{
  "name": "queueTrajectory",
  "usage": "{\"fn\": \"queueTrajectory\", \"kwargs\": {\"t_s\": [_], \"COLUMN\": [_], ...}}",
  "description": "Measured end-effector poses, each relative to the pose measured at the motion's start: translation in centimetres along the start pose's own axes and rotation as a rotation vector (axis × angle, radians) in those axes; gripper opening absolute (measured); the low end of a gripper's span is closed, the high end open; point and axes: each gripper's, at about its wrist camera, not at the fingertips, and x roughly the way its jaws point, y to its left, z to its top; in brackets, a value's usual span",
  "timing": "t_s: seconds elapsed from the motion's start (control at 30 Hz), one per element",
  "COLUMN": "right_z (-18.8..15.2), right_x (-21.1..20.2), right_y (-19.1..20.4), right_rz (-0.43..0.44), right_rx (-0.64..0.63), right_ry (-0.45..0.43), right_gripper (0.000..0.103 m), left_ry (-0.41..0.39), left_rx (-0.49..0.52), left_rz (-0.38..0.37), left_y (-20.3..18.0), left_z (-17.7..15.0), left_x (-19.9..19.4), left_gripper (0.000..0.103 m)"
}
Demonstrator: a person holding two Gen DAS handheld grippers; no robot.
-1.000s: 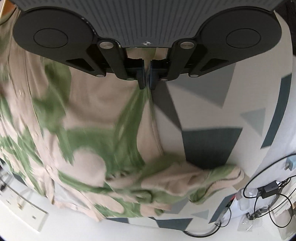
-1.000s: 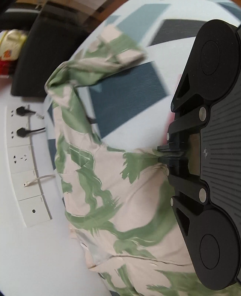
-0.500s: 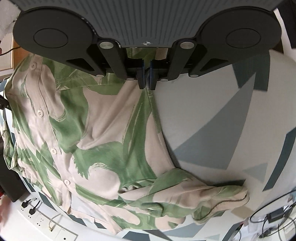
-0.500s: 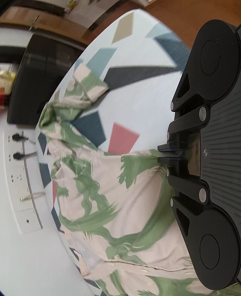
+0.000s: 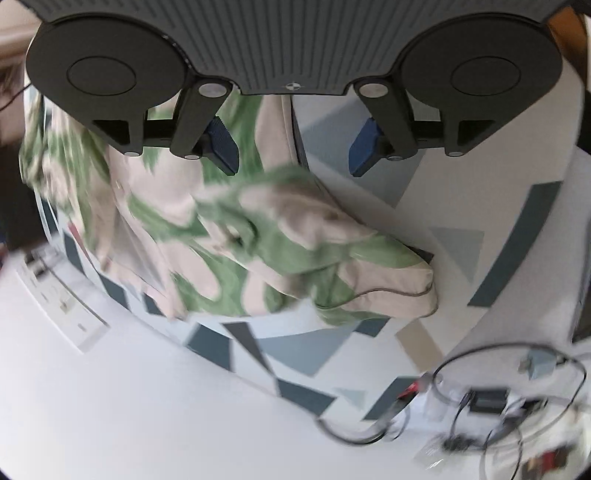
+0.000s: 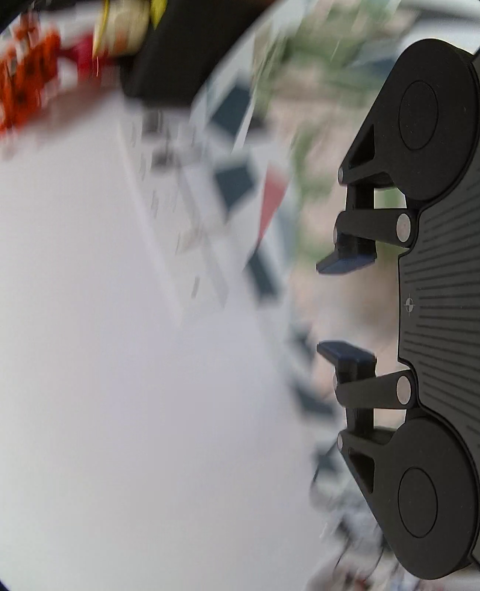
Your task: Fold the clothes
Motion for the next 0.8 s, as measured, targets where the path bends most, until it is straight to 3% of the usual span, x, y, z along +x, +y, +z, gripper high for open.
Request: {"fn": "queueTrajectory", "kwargs": {"t_s": [0.13,0.23,0.27,0.33,0.37,0.47,0.5,0.6,0.7,0.73,0.77,0.8], "right_z": [2.6,2.4,2.1,1.4,1.1,0.5,0.4,0.4,0.6,0.7,0.8,0.9], "right_x": [8.3,14.9,16.9,20.2,21.8,24.7,25.6,27.3,29.2,29.8,30.4,30.9], "right_y": [3.6,4.4,4.4,4.3,3.9,3.3,3.2,3.2,3.3,3.5,3.7,3.9], "right_rz": [0.148,0.157,0.151,0.132,0.123,0.110,0.107,0.122,0.148,0.158,0.168,0.178], "right_rx": [-0.020,-0.038,-0.044,-0.066,-0.079,-0.089,-0.089,-0.072,-0.053,-0.051,-0.050,-0.049], "right_ry": [0.073,0.201,0.245,0.310,0.337,0.378,0.388,0.391,0.402,0.404,0.406,0.408], "right_gripper": [0.046,0.046,0.046,0.046,0.046,0.046,0.046,0.046,0.046,0.046,0.046,0.045], "left_ry": [-0.008,-0.013,-0.024,-0.044,-0.054,-0.214,-0.276,-0.352,-0.328,-0.321,-0.313,-0.308], "left_rx": [-0.133,-0.094,-0.070,-0.044,-0.041,-0.170,-0.246,-0.390,-0.376,-0.357,-0.347,-0.347], "left_rz": [-0.058,-0.026,0.006,0.061,0.082,0.125,0.144,0.222,0.318,0.343,0.360,0.356], "left_y": [0.4,-1.3,-1.8,-2.6,-2.8,-1.0,0.2,3.3,3.9,3.7,3.5,3.5], "left_z": [0.4,0.5,0.6,1.2,1.6,3.4,3.9,5.4,6.1,6.0,5.8,5.5], "left_x": [3.9,6.0,6.5,6.9,6.9,4.1,2.8,0.8,1.1,1.3,1.4,1.4], "left_gripper": [0.067,0.066,0.049,0.026,0.020,0.012,0.012,0.014,0.021,0.032,0.054,0.066]}}
